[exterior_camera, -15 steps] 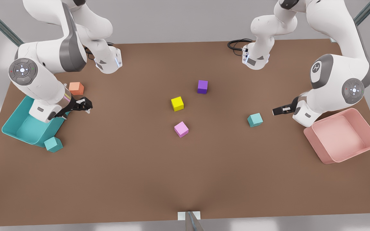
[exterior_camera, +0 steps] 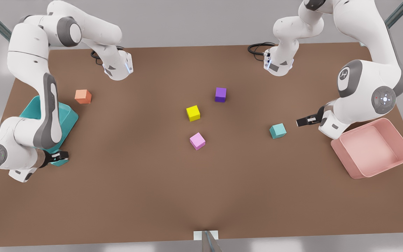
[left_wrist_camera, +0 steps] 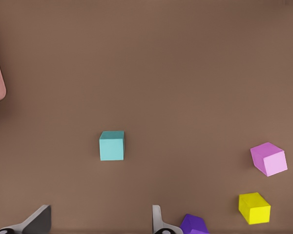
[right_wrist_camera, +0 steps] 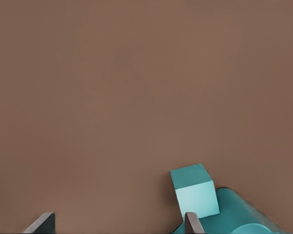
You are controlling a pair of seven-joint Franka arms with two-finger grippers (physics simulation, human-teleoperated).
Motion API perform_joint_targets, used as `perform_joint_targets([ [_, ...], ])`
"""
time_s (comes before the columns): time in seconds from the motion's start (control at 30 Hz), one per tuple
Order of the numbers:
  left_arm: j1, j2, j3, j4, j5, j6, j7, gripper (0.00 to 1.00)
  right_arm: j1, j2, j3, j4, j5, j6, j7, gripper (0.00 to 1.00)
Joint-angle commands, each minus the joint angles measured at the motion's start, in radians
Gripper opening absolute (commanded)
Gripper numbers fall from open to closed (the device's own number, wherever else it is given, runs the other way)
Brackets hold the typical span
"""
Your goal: Stack the two blue cubes on top of each other
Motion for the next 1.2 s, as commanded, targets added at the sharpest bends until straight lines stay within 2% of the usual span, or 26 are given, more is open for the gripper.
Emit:
perform_joint_targets([
  [0.0,0.000,0.000,-0.001,0.000,0.001,-0.001,-0.017,1.00,-0.021,0.046,0.002,0.002,0.040,0.212,-0.850,1.00],
  [0.1,0.000,0.000,-0.001,-0.003,0.001,-0.001,-0.019,1.00,-0.012,0.053,0.011,0.005,0.040,0.300,-1.019,1.00],
  [0.27,-0.001,0.001,-0.001,-0.005,0.001,-0.011,-0.019,1.00,-0.021,0.049,0.008,-0.067,0.037,0.330,-1.041,1.00],
  [0.5,-0.006,0.006,-0.001,-0.005,0.001,-0.014,-0.019,1.00,-0.061,0.089,0.005,-0.077,0.051,0.346,-1.019,1.00],
  [0.6,-0.009,0.006,-0.002,-0.005,0.001,-0.024,-0.019,1.00,-0.085,0.086,-0.003,-0.097,0.071,0.338,-0.763,1.00],
  [0.73,-0.011,0.006,-0.004,-0.005,0.001,-0.037,-0.019,1.00,-0.079,0.088,0.000,-0.097,0.088,0.333,-0.694,1.00],
  [0.9,-0.011,0.006,-0.004,-0.005,0.001,-0.037,-0.019,1.00,-0.084,0.100,-0.001,-0.097,0.086,0.284,-0.375,1.00],
  [1.17,-0.011,0.007,-0.004,-0.005,0.001,-0.037,-0.017,1.00,-0.078,0.105,-0.021,-0.086,0.056,0.266,-0.272,1.00],
])
